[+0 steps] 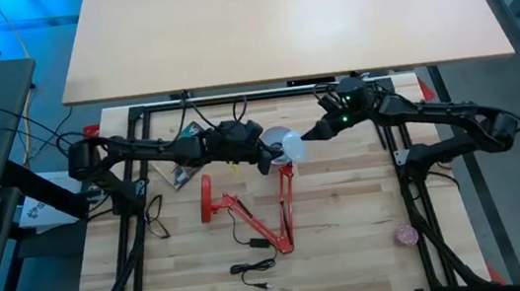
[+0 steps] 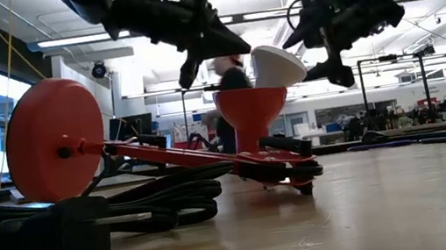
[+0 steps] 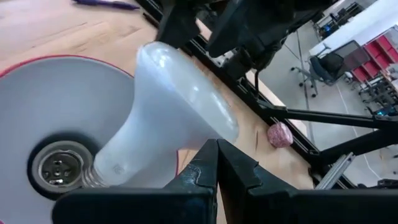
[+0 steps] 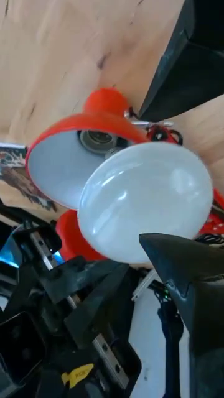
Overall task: Screw lightbulb
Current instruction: Insert the lightbulb into the red lamp
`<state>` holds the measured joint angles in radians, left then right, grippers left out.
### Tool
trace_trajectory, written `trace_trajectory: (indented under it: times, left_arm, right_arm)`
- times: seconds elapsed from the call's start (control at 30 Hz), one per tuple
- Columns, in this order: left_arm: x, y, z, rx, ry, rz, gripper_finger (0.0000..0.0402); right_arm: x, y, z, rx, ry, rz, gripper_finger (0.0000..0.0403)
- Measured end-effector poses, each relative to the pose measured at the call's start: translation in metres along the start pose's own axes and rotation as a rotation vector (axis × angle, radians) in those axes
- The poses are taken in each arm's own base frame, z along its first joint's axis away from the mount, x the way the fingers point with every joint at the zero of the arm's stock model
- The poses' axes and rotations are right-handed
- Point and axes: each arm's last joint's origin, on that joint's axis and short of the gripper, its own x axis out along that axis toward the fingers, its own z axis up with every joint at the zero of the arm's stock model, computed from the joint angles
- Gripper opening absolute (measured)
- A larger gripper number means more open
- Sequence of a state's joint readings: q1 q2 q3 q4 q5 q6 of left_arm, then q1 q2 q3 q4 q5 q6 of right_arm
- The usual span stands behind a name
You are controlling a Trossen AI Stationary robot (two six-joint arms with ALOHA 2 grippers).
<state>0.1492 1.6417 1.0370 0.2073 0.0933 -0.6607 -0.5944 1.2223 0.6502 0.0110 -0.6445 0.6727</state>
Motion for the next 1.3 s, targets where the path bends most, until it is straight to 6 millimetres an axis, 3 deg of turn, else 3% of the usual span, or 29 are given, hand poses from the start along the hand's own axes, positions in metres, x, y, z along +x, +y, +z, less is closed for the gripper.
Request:
trace_trajectory:
  times: [0.23, 0.97, 1.1, 1.3]
  left_arm:
    - [0.000, -0.002, -0.001, -0.016, 0.002, -0.003, 0.0000]
    - [-0.001, 0.007, -0.003, -0.001, 0.029, 0.088, 0.0003]
    - [-0.001, 0.007, -0.003, -0.054, 0.030, 0.085, 0.0031]
    - [-0.001, 0.008, -0.002, -0.203, 0.045, 0.058, 0.0120]
  right_arm:
    - [0.013, -0.010, 0.001, 0.014, 0.039, 0.026, 0.0303]
    - [0.020, 0.003, 0.002, 0.009, 0.020, 0.110, 0.0303]
    - [0.020, 0.004, 0.002, 0.006, 0.020, 0.112, 0.0302]
    - [0.020, 0.004, 0.002, 0.000, 0.024, 0.122, 0.0302]
